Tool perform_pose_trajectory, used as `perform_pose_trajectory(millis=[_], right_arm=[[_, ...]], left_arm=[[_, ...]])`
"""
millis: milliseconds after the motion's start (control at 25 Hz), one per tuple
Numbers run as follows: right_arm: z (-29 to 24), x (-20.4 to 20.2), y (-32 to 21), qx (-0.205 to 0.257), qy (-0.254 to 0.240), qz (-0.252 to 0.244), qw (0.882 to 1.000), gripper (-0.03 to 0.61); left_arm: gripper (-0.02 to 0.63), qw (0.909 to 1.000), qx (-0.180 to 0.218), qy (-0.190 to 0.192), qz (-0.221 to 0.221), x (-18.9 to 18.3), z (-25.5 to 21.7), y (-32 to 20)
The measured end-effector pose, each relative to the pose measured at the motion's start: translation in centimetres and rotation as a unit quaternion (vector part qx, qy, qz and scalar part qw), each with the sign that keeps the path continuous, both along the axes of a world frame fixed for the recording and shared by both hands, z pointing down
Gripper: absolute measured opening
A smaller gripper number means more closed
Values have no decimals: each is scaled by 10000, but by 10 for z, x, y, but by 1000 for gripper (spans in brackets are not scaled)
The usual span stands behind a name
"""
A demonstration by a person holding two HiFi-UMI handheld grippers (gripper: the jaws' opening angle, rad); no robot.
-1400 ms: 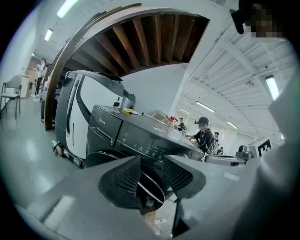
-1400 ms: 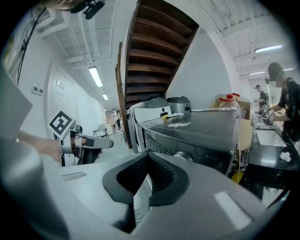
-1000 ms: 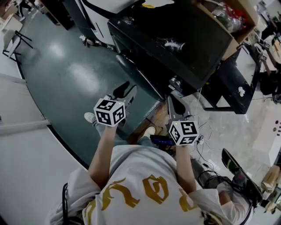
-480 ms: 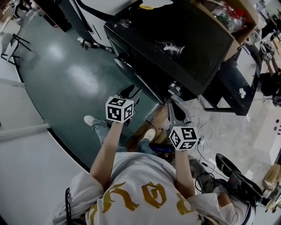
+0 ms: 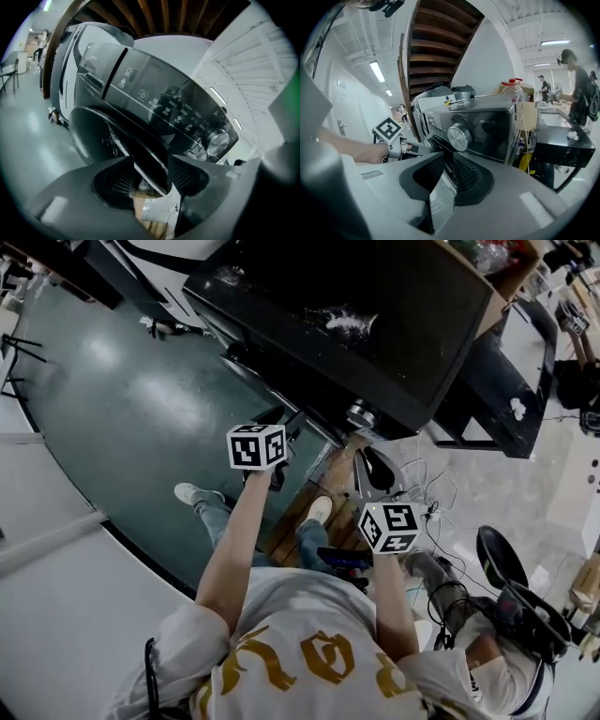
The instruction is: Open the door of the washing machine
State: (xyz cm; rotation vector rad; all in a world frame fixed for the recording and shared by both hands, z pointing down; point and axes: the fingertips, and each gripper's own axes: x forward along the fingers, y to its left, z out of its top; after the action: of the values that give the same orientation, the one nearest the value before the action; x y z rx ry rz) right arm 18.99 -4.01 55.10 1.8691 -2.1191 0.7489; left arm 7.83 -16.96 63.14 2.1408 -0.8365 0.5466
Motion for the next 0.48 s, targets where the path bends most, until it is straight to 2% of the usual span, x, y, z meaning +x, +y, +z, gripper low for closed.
perform_pose_trajectory(millis=[160, 320, 480], right_arm=[[9, 3, 8, -141, -113, 7, 9998, 89], [16, 8, 15, -213, -171, 63, 9996, 91], [19, 14, 18, -237, -216, 92, 9994, 89]], left_arm=[[374, 9986, -338, 46, -403, 5, 19, -11], [376, 9963, -563, 157, -634, 13, 31, -18], [390, 9948, -602, 100, -810, 14, 35, -21]])
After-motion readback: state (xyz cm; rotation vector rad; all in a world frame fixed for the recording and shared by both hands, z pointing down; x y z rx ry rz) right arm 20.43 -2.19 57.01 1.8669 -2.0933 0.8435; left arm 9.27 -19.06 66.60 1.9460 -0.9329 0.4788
